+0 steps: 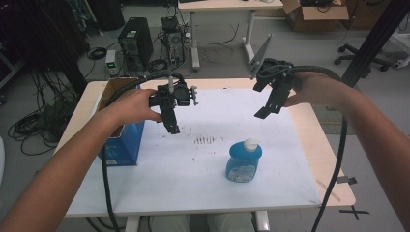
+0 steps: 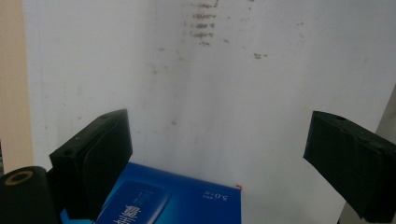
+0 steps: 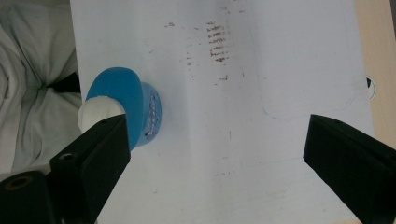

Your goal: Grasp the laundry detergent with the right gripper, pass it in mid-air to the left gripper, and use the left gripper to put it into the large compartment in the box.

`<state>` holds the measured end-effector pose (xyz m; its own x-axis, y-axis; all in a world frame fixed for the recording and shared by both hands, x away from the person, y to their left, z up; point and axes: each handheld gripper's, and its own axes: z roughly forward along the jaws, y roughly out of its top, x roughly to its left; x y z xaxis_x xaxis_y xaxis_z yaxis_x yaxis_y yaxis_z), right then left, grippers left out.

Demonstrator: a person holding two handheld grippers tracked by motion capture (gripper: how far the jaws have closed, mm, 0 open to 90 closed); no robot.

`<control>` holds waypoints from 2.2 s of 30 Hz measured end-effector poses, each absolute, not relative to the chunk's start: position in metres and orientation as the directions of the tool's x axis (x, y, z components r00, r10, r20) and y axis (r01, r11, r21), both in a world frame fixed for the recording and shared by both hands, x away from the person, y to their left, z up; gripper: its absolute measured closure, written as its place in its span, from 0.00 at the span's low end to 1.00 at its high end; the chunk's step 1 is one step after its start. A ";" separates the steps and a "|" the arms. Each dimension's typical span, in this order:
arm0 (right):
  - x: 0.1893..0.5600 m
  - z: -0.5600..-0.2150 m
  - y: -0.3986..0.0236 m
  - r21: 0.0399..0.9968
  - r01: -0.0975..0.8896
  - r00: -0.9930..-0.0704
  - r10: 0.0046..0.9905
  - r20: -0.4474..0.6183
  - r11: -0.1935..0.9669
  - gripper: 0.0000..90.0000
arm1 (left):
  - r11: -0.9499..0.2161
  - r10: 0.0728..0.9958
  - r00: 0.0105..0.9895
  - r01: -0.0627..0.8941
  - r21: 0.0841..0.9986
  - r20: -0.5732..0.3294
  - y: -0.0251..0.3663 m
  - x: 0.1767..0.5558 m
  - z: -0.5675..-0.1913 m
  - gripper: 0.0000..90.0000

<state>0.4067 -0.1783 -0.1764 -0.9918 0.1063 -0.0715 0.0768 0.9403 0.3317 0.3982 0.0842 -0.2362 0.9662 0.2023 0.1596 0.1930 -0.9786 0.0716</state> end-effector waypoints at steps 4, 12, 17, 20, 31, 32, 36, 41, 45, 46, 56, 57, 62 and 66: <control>0.407 -0.175 -0.179 0.332 0.076 -0.992 0.106 -0.074 0.940 0.08 | -0.979 0.202 0.966 0.193 0.071 0.161 0.084 0.398 -0.236 0.09; 0.405 -0.174 -0.180 0.329 0.075 -0.992 0.104 -0.072 0.941 0.07 | -0.979 0.202 0.966 0.194 0.066 0.164 0.084 0.397 -0.236 0.09; 0.403 -0.172 -0.182 0.330 0.072 -0.992 0.101 -0.071 0.941 0.07 | -0.979 0.203 0.965 0.194 0.069 0.165 0.084 0.397 -0.235 0.09; 0.400 -0.172 -0.184 0.334 0.078 -0.992 0.105 -0.064 0.939 0.07 | -0.979 0.203 0.965 0.193 0.071 0.168 0.084 0.397 -0.235 0.09; 0.391 -0.170 -0.197 0.340 0.085 -0.993 0.107 -0.045 0.937 0.07 | -0.978 0.204 0.965 0.196 0.067 0.166 0.083 0.397 -0.235 0.09; 0.391 -0.170 -0.197 0.340 0.085 -0.993 0.107 -0.045 0.937 0.07 | -0.978 0.204 0.965 0.196 0.067 0.166 0.083 0.397 -0.235 0.09; 0.386 -0.170 -0.203 0.342 0.084 -0.994 0.104 -0.040 0.936 0.07 | -0.978 0.205 0.964 0.197 0.067 0.168 0.083 0.397 -0.235 0.09; 0.382 -0.171 -0.209 0.348 0.086 -0.994 0.103 -0.031 0.933 0.07 | -0.978 0.208 0.963 0.199 0.069 0.173 0.083 0.397 -0.235 0.09; 0.377 -0.174 -0.214 0.363 0.086 -0.995 0.101 -0.024 0.928 0.07 | -0.976 0.213 0.961 0.204 0.071 0.174 0.084 0.397 -0.234 0.09; 0.377 -0.174 -0.214 0.363 0.086 -0.995 0.101 -0.024 0.928 0.07 | -0.976 0.213 0.961 0.204 0.071 0.174 0.084 0.397 -0.234 0.09; 0.366 -0.189 -0.228 0.380 0.088 -0.995 0.098 -0.008 0.921 0.07 | -0.976 0.212 0.960 0.201 0.079 0.181 0.083 0.396 -0.233 0.09; 0.365 -0.189 -0.230 0.382 0.087 -0.995 0.096 -0.005 0.920 0.07 | -0.977 0.211 0.961 0.201 0.076 0.180 0.083 0.396 -0.232 0.09; 0.358 -0.195 -0.237 0.407 0.078 -0.996 0.085 0.003 0.910 0.07 | -0.976 0.215 0.959 0.204 0.078 0.183 0.084 0.395 -0.232 0.09; 0.353 -0.205 -0.241 0.416 0.073 -0.997 0.082 -0.004 0.906 0.07 | -0.976 0.216 0.959 0.204 0.081 0.185 0.084 0.396 -0.232 0.09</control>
